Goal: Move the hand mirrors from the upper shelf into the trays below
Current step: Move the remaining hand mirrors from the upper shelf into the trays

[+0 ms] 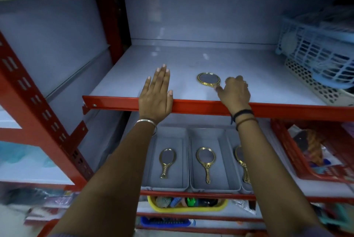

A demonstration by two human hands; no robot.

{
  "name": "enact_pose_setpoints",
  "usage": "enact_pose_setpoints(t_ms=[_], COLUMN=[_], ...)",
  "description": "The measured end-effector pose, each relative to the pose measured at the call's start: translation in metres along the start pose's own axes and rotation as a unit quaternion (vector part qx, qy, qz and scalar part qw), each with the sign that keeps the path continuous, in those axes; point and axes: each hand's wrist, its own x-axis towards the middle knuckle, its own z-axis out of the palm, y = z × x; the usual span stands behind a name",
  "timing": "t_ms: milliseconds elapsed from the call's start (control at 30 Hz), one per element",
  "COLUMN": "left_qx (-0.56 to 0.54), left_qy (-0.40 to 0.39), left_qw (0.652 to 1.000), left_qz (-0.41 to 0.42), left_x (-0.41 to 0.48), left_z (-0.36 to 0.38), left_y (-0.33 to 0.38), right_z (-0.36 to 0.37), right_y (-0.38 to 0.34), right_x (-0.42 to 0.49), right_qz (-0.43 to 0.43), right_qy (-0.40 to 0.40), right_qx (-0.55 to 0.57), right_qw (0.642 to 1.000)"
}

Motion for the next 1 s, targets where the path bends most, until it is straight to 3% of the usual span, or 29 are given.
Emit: enact_pose_setpoints(t_ms=[67,300,367,433,533,633,867,1000], left_qx=[0.001,-0.001,0.002,0.006,0.003,-0.001,-0.006,0.001], left_qy=[-0.006,-0.008,-0.007,-0.006,-0.006,-0.002,0.009,0.006], left_qw=[1.0,1.0,1.0,1.0,1.0,1.0,1.0,1.0], left_qz=[-0.003,0.0,-0.001,0.0,-0.001,0.0,-0.004,-0.008], left_x=[0.0,0.0,0.0,0.0,0.0,-0.001,-0.004,-0.004], left_z=[0.0,0.002,0.002,0.002,0.003,0.003,-0.002,-0.001], left_y=[0.0,-0.001,-0.001,-0.001,-0.002,-0.002,0.003,0.003], right_z=[0.006,0.009,0.006,0.003,-0.009,-0.025,-0.021,0.015], right_y=[-0.003,-0.024,-0.021,-0.014,-0.003,0.006,0.05,0.09], right_x=[0.01,0.018,0.022,0.029,0.029,0.006,-0.073,-0.111], right_qz=[0.026,0.023,0.037,0.062,0.092,0.064,-0.003,0.035], right_qy=[-0.071,-0.066,-0.09,-0.132,-0.199,-0.215,-0.313,-0.391], right_qx=[-0.042,-0.076,-0.047,0.058,0.313,0.437,0.471,0.471], right_qw=[0.996,0.995,0.994,0.988,0.924,0.871,0.825,0.79])
